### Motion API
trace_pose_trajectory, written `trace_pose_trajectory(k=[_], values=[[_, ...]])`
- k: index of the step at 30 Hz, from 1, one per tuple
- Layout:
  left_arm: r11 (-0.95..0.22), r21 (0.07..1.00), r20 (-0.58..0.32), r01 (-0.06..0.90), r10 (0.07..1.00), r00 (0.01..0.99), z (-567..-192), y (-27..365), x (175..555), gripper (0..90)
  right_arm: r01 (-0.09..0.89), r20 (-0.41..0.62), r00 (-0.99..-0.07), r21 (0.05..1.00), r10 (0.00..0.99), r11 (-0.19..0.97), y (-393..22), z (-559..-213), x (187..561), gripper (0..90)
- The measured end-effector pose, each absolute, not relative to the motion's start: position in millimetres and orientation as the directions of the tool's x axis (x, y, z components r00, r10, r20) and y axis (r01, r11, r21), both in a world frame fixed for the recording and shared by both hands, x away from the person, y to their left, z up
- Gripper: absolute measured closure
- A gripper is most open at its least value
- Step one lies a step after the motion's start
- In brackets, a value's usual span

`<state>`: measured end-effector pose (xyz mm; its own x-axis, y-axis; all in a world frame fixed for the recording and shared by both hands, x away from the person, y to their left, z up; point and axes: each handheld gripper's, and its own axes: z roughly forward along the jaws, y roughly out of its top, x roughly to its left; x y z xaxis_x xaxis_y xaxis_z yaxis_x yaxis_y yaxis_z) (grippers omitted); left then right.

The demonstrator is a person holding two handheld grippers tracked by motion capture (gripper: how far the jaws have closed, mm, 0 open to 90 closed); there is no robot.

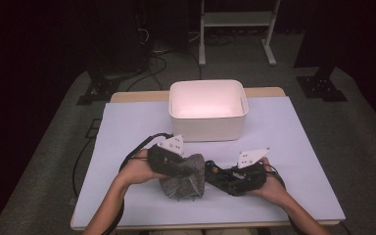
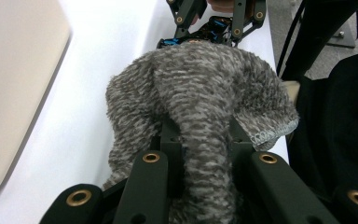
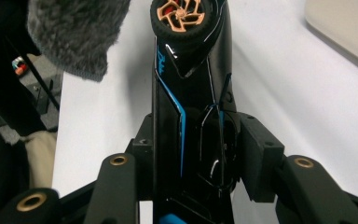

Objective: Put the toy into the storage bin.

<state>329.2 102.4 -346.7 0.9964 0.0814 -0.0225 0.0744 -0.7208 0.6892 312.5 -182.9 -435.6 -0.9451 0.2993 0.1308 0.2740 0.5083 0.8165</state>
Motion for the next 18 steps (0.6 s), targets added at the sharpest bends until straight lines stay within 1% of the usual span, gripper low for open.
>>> trace_pose_trajectory(k=[4, 6, 9, 11, 13, 14, 17, 18], values=[[-0.730, 0.682, -0.020, 0.054, 0.055, 0.998, -345.9, 89.4, 330.5, 75.1, 0.293, 0.140, -0.936, 0.820, 0.324, 0.491, -197.5, -435.6, 307.7, 55.1], [-0.730, 0.682, -0.020, 0.056, 0.058, 0.998, -343.9, 87.6, 330.0, 75.1, 0.292, 0.131, -0.932, 0.822, 0.337, 0.488, -199.1, -435.5, 308.1, 55.1], [-0.731, 0.680, -0.010, 0.054, 0.064, 0.998, -340.2, 91.1, 330.4, 75.1, 0.293, 0.138, -0.933, 0.827, 0.331, 0.480, -193.9, -435.5, 313.8, 55.1], [-0.730, 0.681, -0.008, 0.056, 0.069, 0.998, -338.5, 95.9, 331.1, 75.1, 0.287, 0.127, -0.939, 0.802, 0.319, 0.524, -184.1, -434.4, 317.6, 55.2], [-0.723, 0.688, -0.012, 0.067, 0.082, 0.997, -337.8, 101.8, 330.5, 75.1, 0.232, 0.087, -0.963, 0.741, 0.253, 0.630, -167.0, -430.3, 320.5, 55.2], [-0.721, 0.689, -0.015, 0.074, 0.088, 0.996, -338.1, 103.9, 330.0, 75.1, 0.193, 0.068, -0.977, 0.693, 0.203, 0.694, -157.7, -427.0, 322.6, 55.2], [-0.720, 0.689, -0.015, 0.082, 0.100, 0.995, -340.7, 113.2, 328.7, 75.1, 0.162, 0.087, -0.987, 0.604, 0.137, 0.781, -142.3, -423.9, 326.9, 55.3], [-0.717, 0.691, -0.018, 0.090, 0.107, 0.994, -342.4, 117.1, 328.0, 75.1, 0.159, 0.089, -0.987, 0.585, 0.132, 0.795, -138.4, -424.7, 328.0, 55.3]])
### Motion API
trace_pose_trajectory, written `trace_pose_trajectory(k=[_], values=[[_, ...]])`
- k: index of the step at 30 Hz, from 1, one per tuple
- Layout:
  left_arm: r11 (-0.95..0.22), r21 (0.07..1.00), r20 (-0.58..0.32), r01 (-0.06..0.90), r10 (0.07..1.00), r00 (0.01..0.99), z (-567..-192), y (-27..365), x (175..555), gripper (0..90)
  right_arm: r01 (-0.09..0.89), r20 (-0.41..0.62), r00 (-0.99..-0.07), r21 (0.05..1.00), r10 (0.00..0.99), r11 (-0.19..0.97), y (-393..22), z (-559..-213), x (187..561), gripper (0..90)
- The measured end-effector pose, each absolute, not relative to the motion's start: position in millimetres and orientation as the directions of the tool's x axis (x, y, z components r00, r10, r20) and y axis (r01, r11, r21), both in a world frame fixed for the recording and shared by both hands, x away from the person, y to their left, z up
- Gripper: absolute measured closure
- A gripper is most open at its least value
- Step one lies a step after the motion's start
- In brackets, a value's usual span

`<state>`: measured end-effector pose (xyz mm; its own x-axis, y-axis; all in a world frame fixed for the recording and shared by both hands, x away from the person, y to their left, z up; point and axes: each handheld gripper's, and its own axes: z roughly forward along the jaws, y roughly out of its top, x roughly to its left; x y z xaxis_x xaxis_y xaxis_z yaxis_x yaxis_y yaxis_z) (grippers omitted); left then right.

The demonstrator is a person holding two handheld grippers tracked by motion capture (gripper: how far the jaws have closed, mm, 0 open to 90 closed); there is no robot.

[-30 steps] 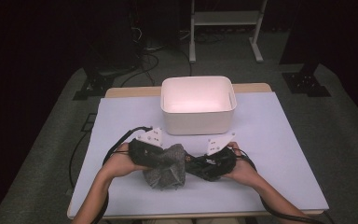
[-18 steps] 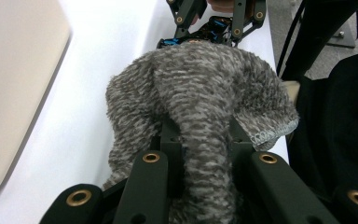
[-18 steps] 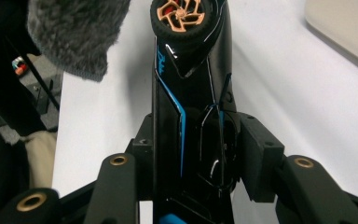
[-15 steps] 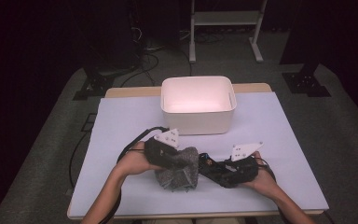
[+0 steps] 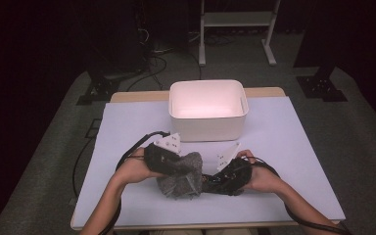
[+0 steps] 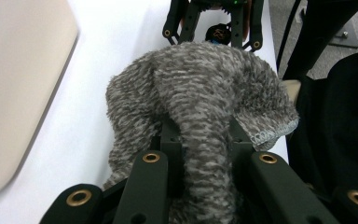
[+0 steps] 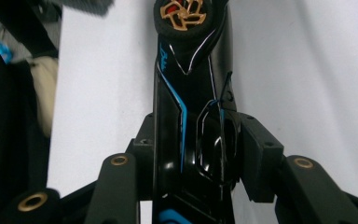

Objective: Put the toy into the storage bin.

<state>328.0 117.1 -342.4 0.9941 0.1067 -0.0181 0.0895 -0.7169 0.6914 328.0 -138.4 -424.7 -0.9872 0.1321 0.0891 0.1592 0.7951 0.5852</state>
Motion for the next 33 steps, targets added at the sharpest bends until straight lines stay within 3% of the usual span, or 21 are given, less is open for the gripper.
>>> trace_pose_trajectory(k=[6, 9, 15, 17, 20, 24, 27, 29, 31, 33], values=[[-0.714, 0.691, -0.027, 0.109, 0.125, 0.992, -346.9, 127.7, 325.3, 75.1, 0.167, 0.097, -0.986, 0.564, 0.136, 0.809, -131.1, -426.3, 329.6, 54.2], [-0.712, 0.694, -0.028, 0.110, 0.126, 0.992, -346.4, 128.5, 324.3, 75.1, 0.160, 0.090, -0.987, 0.539, 0.133, 0.827, -123.8, -424.9, 328.0, 44.1], [-0.709, 0.696, -0.029, 0.114, 0.132, 0.991, -346.2, 130.8, 324.6, 75.1, 0.123, 0.055, -0.992, 0.444, 0.109, 0.887, -96.3, -424.1, 325.3, 45.0], [-0.714, 0.690, -0.026, 0.114, 0.133, 0.991, -347.1, 132.6, 324.9, 75.1, 0.124, 0.034, -0.992, 0.376, 0.120, 0.918, -87.5, -427.8, 325.6, 54.0], [-0.709, 0.694, -0.029, 0.120, 0.140, 0.990, -347.3, 136.3, 324.3, 75.1, 0.102, 0.013, -0.994, 0.370, 0.104, 0.923, -85.9, -427.0, 325.3, 54.8], [-0.685, 0.716, -0.037, 0.137, 0.158, 0.987, -343.8, 145.9, 324.7, 75.1, 0.052, -0.053, -0.994, 0.511, 0.092, 0.858, -91.3, -420.2, 324.6, 54.9], [-0.670, 0.731, -0.028, 0.131, 0.163, 0.986, -336.7, 150.6, 322.8, 75.1, 0.099, 0.011, -0.991, 0.723, 0.132, 0.683, -99.3, -408.5, 330.4, 54.8], [-0.664, 0.737, -0.020, 0.125, 0.163, 0.986, -332.1, 151.6, 322.4, 75.1, 0.122, 0.052, -0.989, 0.813, 0.138, 0.569, -104.2, -409.0, 334.7, 54.9], [-0.671, 0.731, -0.014, 0.120, 0.160, 0.987, -330.2, 150.8, 322.8, 75.1, 0.170, 0.101, -0.982, 0.835, 0.157, 0.523, -106.6, -416.6, 338.7, 54.8], [-0.674, 0.729, -0.015, 0.117, 0.156, 0.988, -330.4, 148.5, 323.3, 75.1, 0.168, 0.075, -0.978, 0.831, 0.193, 0.531, -108.5, -425.5, 337.3, 55.4]])
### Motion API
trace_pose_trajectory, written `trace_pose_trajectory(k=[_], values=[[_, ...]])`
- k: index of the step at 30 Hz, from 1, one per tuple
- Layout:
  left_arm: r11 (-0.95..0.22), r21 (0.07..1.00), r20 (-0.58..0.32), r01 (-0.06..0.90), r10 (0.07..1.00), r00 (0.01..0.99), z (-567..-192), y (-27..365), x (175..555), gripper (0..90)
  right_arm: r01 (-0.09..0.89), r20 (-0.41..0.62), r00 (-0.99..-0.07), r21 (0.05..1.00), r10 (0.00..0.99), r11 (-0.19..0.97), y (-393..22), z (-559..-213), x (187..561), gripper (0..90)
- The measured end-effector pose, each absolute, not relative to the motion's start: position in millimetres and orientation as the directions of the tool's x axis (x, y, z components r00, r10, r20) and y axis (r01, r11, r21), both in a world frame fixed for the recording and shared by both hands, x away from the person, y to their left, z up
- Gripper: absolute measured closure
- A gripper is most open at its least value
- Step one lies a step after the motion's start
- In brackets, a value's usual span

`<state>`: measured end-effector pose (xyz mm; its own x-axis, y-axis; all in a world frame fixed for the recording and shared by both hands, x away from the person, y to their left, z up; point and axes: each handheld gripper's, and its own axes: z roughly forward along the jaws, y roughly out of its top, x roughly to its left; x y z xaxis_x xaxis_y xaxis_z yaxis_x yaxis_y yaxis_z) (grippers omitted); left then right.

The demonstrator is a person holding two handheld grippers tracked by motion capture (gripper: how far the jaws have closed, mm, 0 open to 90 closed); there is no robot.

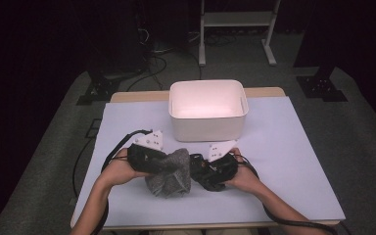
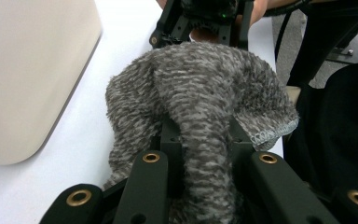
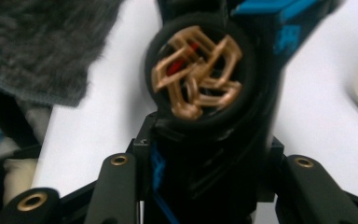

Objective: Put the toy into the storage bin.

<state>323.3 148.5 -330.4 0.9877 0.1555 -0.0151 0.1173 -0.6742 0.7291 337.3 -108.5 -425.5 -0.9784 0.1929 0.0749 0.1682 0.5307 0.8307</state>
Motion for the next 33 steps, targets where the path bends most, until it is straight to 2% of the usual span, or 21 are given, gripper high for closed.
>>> trace_pose_trajectory(k=[2, 7, 13, 17, 21, 29, 33], values=[[-0.673, 0.729, -0.021, 0.121, 0.155, 0.988, -331.8, 145.7, 324.1, 75.1, 0.196, 0.102, -0.973, 0.842, 0.209, 0.503, -115.9, -426.3, 336.6, 55.4], [-0.677, 0.730, -0.010, 0.090, 0.121, 0.993, -328.3, 129.6, 324.3, 75.1, 0.171, 0.089, -0.980, 0.832, 0.177, 0.528, -129.9, -421.1, 326.5, 55.1], [-0.704, 0.710, 0.026, 0.008, 0.037, 0.999, -313.9, 88.3, 322.3, 75.1, 0.159, 0.078, -0.980, 0.854, 0.181, 0.496, -141.2, -421.7, 318.5, 55.2], [-0.737, 0.676, 0.032, -0.017, 0.006, 0.999, -309.4, 59.6, 324.3, 75.2, 0.142, 0.064, -0.982, 0.869, 0.176, 0.474, -145.6, -424.1, 316.1, 55.3], [-0.739, 0.673, 0.036, -0.032, -0.010, 0.999, -306.1, 41.6, 325.0, 75.2, 0.172, 0.095, -0.977, 0.879, 0.191, 0.444, -153.3, -426.2, 316.2, 55.4], [-0.747, 0.662, 0.052, -0.060, -0.034, 0.998, -301.4, 28.9, 322.1, 75.3, 0.160, 0.085, -0.979, 0.887, 0.188, 0.433, -157.3, -426.4, 313.0, 55.5], [-0.748, 0.662, 0.049, -0.058, -0.034, 0.998, -305.2, 37.4, 321.8, 76.1, 0.154, 0.076, -0.979, 0.884, 0.190, 0.442, -157.6, -426.3, 312.6, 55.6]])
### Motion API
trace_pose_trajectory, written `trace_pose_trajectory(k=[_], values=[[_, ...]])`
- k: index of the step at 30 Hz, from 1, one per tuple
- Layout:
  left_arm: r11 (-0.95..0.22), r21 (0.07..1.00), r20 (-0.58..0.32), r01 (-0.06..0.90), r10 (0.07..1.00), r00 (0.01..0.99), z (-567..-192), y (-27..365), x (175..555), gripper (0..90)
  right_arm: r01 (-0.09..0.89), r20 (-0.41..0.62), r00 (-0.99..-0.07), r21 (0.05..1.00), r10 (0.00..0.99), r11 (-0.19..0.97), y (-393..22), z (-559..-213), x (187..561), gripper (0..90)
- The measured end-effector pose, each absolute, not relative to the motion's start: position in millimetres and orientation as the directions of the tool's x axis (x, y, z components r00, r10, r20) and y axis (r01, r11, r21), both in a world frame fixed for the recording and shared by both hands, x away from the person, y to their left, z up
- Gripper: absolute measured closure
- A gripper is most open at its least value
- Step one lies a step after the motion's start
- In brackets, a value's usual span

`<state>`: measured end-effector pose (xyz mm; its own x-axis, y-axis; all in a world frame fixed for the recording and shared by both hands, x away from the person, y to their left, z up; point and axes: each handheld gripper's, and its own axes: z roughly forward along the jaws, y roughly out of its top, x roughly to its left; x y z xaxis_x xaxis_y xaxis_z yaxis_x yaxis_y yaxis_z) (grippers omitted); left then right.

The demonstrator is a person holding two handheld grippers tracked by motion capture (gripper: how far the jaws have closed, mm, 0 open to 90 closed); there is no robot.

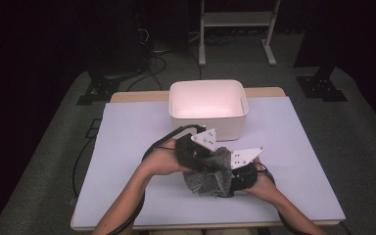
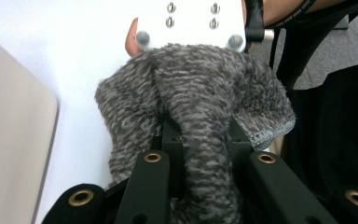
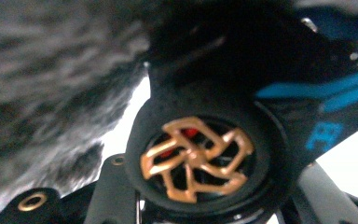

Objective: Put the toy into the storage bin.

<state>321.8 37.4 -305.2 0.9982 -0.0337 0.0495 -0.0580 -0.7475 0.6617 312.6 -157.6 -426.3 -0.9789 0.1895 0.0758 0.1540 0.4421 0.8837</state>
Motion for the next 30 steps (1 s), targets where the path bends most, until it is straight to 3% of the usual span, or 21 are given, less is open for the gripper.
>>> trace_pose_trajectory(k=[11, 23, 30], values=[[-0.744, 0.668, 0.009, 0.027, 0.044, 0.999, -326.3, 76.1, 324.9, 76.5, 0.145, 0.065, -0.980, 0.880, 0.187, 0.452, -160.8, -425.3, 310.9, 55.5], [-0.748, 0.659, 0.070, -0.080, -0.044, 0.997, -304.0, 31.4, 316.8, 76.4, 0.150, 0.070, -0.979, 0.881, 0.189, 0.448, -158.8, -425.7, 310.7, 55.6], [-0.759, 0.649, 0.050, -0.044, -0.014, 0.999, -312.0, 45.2, 320.7, 76.4, 0.153, 0.069, -0.978, 0.882, 0.198, 0.445, -166.9, -425.4, 309.8, 55.4]])
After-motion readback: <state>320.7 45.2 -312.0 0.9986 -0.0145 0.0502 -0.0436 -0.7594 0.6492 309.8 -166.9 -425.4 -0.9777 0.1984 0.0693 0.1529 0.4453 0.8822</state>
